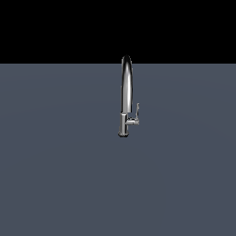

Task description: Turn on the faucet by rotating a designated handle.

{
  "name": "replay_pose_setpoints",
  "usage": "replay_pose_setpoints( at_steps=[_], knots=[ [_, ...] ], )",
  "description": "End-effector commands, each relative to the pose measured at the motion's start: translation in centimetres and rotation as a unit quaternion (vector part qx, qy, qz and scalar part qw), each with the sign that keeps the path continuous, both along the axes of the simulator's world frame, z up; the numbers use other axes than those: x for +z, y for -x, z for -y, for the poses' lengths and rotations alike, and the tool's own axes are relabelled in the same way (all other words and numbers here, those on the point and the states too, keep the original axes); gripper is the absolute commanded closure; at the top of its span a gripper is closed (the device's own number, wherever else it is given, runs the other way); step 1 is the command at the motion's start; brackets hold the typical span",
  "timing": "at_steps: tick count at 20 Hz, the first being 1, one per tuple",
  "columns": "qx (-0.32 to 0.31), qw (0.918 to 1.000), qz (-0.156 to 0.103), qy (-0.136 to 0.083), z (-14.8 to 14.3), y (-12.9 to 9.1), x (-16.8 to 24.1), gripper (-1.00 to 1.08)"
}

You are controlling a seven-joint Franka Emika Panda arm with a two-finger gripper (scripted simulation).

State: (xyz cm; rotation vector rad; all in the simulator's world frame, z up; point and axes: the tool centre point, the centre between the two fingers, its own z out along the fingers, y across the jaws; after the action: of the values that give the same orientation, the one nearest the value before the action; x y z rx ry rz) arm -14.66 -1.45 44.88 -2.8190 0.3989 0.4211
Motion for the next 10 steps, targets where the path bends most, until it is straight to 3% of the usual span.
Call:
replay_pose_setpoints(
  at_steps=[1, 10],
  knots=[
    [-0.019, 0.9995, -0.017, -0.018, 0.3, -1.4, -0.7, 1.08],
    [-0.086, 0.9897, -0.080, -0.082, 1.5, -6.3, -3.6, 1.08]
  ],
)
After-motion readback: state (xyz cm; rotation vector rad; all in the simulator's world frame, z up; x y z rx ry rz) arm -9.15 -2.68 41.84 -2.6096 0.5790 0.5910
